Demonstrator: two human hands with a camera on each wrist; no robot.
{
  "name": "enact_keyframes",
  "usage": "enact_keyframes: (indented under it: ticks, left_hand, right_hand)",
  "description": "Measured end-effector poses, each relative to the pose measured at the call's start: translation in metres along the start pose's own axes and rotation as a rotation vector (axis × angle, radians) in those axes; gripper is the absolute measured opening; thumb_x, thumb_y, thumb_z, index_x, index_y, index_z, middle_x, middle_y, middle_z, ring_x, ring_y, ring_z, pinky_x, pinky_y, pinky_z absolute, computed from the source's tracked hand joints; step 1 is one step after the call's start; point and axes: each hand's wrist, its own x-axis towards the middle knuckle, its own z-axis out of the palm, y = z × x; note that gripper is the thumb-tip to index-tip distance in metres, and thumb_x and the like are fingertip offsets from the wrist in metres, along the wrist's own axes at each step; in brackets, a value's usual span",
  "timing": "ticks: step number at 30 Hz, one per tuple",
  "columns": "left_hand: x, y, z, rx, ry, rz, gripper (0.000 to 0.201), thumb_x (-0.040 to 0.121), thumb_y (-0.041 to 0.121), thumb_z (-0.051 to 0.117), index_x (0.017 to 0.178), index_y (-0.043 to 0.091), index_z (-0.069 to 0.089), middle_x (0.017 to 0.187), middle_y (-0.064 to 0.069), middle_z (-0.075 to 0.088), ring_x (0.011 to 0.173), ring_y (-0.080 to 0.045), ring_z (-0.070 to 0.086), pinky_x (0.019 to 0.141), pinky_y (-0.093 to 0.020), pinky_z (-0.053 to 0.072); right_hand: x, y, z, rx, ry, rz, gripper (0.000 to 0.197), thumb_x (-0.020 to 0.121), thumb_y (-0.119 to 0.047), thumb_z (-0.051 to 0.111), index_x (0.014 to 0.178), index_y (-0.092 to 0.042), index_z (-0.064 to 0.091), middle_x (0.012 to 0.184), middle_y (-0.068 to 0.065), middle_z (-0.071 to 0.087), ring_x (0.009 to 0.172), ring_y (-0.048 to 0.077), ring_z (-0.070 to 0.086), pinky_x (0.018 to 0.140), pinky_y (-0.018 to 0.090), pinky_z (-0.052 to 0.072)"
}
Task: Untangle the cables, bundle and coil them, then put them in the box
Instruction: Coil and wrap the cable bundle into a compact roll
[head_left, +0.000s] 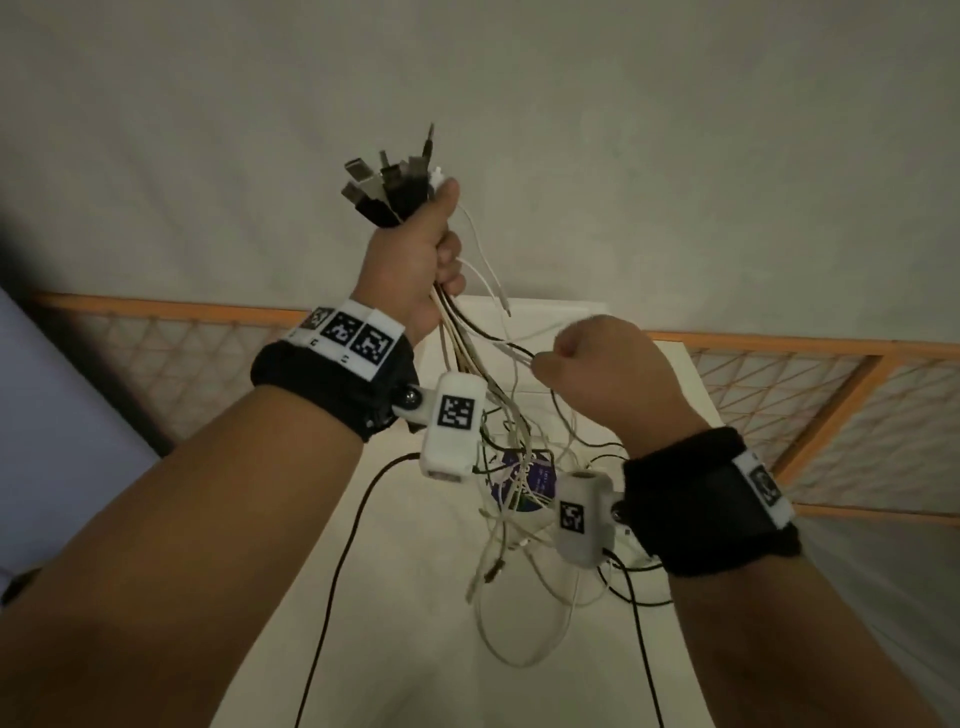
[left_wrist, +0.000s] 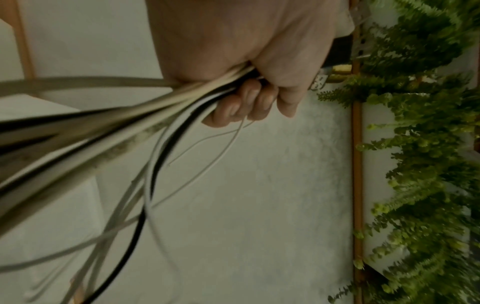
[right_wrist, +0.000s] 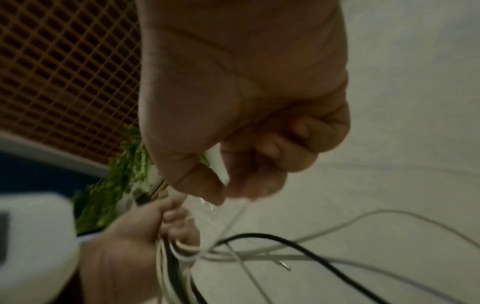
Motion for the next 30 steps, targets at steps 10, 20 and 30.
enact_keyframes:
  ticks: [10, 20, 30]
  left_hand:
    - [-0.022, -0.033, -0.02, 0.127, -0.104, -0.062, 0.03, 0.093, 0.024, 0.06, 0.067, 0.01, 0.052, 0.063, -0.002, 0.066, 0.033, -0.006, 0.028, 0.037, -0.019, 0.027]
    - [-0.021, -0.048, -0.072, 0.242, -0.001, -0.115, 0.021, 0.095, 0.027, 0.057, 0.08, 0.014, 0.063, 0.074, 0.001, 0.073, 0.05, -0.008, 0.032, 0.038, -0.017, 0.028]
    - [-0.031, -0.063, -0.073, 0.307, -0.07, -0.09, 0.034, 0.088, 0.01, 0.065, 0.063, 0.015, 0.043, 0.048, 0.004, 0.038, 0.039, -0.006, 0.029, 0.041, -0.02, 0.023]
  right_hand:
    - [0.003, -0.011, 0.056, 0.239, 0.046, -0.28, 0.016, 0.095, -0.022, 0.054, 0.098, -0.013, 0.066, 0.08, 0.0, 0.067, 0.07, 0.01, 0.057, 0.065, 0.021, 0.042]
    - [-0.045, 0.054, 0.114, -0.331, -0.325, -0.237, 0.014, 0.092, -0.031, 0.046, 0.09, -0.022, 0.057, 0.084, 0.002, 0.063, 0.083, 0.023, 0.06, 0.063, 0.028, 0.038]
    - [-0.037, 0.046, 0.098, 0.051, -0.221, -0.167, 0.046, 0.073, -0.021, 0.068, 0.118, -0.025, 0.058, 0.115, -0.007, 0.058, 0.106, 0.012, 0.054, 0.09, 0.032, 0.046]
